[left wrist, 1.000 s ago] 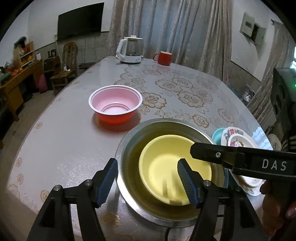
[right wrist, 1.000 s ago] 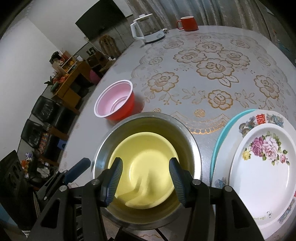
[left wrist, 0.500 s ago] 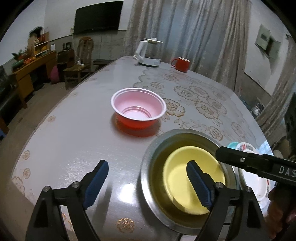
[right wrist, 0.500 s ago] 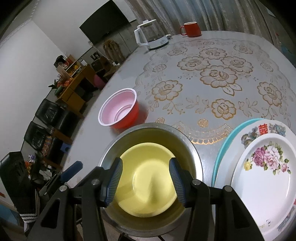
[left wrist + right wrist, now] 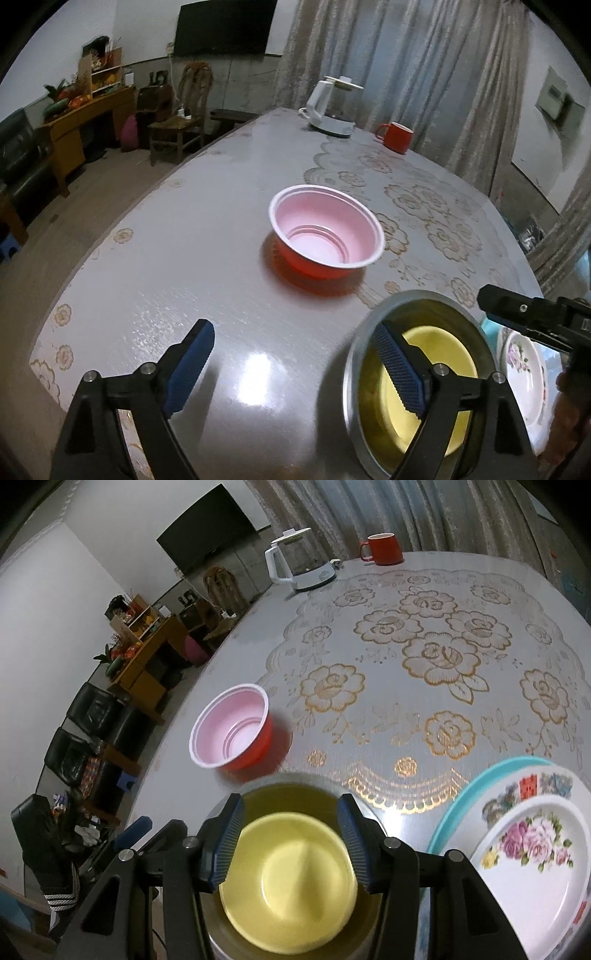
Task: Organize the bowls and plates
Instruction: 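Move the left gripper to the pink-and-red bowl rim, then close the left gripper on the pink-and-red bowl rim and lift it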
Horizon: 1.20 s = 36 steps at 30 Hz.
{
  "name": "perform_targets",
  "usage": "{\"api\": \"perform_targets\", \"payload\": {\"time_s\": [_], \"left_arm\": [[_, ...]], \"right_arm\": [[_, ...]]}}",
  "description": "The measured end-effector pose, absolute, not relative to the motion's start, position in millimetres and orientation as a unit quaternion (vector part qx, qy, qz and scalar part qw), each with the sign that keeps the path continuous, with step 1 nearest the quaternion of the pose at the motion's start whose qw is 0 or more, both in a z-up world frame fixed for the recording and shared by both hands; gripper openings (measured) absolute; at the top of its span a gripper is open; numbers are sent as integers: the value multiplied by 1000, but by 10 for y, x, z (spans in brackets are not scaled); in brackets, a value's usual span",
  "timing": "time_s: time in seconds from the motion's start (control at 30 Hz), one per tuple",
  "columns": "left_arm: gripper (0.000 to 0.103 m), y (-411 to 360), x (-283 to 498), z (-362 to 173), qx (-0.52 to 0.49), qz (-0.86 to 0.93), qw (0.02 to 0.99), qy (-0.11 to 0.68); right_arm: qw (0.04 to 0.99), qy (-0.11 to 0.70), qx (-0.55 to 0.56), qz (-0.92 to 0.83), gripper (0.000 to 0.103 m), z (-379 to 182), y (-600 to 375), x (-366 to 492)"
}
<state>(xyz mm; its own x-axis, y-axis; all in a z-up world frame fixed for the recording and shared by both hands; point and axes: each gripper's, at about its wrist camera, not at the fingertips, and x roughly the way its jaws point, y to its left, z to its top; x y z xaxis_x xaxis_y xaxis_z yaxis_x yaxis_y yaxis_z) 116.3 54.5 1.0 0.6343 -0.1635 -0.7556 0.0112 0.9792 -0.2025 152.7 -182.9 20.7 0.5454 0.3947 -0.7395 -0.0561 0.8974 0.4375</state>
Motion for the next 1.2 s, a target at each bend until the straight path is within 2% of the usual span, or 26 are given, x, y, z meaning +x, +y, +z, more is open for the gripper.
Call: {"api": "perform_targets", "payload": {"time_s": [0.83, 0.9, 1.0, 1.1, 1.17, 1.2], "left_arm": [[87, 743, 1939, -142, -130, -45, 884, 448], [83, 735, 1969, -165, -129, -47, 883, 449], [70, 703, 2021, -206, -120, -50, 882, 454], [56, 677, 2051, -227, -115, -57, 882, 453], [42, 654, 2067, -240, -107, -63, 883, 453], [40, 637, 2079, -259, -102, -65, 882, 456]], "right_arm": [[841, 499, 139, 156, 52, 83, -1430, 2516], [838, 503, 143, 156, 51, 46, -1411, 2565], [833, 510, 146, 157, 49, -30, -1383, 2653], [824, 521, 152, 163, 39, -104, -1347, 2731], [818, 527, 153, 170, 30, -159, -1321, 2781], [815, 531, 154, 173, 27, -194, -1308, 2803]]}}
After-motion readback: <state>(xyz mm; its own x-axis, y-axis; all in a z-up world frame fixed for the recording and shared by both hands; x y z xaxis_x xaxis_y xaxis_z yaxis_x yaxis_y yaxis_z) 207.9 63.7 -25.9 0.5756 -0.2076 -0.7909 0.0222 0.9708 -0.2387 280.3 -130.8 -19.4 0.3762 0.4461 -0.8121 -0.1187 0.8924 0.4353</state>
